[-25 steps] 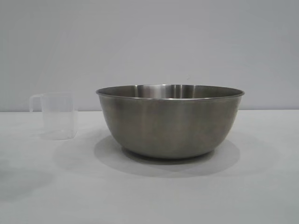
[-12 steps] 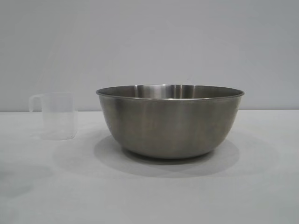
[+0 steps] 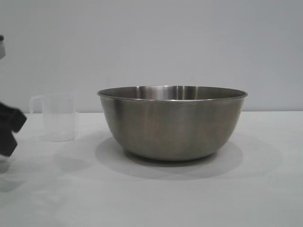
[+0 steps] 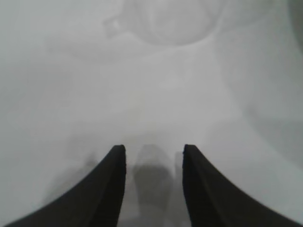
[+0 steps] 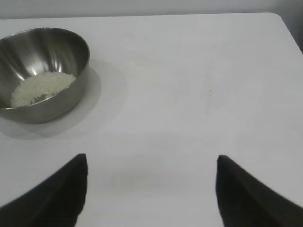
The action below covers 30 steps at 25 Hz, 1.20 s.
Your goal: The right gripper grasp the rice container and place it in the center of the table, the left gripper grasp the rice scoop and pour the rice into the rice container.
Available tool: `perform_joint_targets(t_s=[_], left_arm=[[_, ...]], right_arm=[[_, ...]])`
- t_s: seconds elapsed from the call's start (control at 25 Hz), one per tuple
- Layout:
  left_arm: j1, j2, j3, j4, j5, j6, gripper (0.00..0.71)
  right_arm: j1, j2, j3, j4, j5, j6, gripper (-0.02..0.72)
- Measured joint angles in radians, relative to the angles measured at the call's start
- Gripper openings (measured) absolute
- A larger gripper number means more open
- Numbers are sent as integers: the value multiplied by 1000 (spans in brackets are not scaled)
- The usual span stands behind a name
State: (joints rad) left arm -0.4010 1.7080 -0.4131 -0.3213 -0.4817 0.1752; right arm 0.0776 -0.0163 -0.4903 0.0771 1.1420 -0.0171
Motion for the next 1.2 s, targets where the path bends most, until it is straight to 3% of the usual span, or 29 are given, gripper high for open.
perform_joint_targets(t_s=[0.28, 0.48, 0.52, 0.68, 0.88, 0.92, 1.2], left_arm=[[0, -216, -61, -3, 306, 53, 246], [0, -343, -104, -1, 425, 69, 246], [0, -367, -111, -1, 446, 70, 312], [0, -452, -129, -1, 514, 74, 458], [0, -566, -128, -1, 582, 76, 454], [0, -596, -128, -1, 602, 76, 493], [0, -803, -128, 3, 767, 76, 475]], right_arm=[[0, 0, 0, 0, 0, 0, 484], [0, 0, 0, 0, 0, 0, 484], [0, 0, 0, 0, 0, 0, 484], [0, 0, 0, 0, 0, 0, 484], [0, 0, 0, 0, 0, 0, 484], [0, 0, 0, 0, 0, 0, 484], [0, 0, 0, 0, 0, 0, 484]])
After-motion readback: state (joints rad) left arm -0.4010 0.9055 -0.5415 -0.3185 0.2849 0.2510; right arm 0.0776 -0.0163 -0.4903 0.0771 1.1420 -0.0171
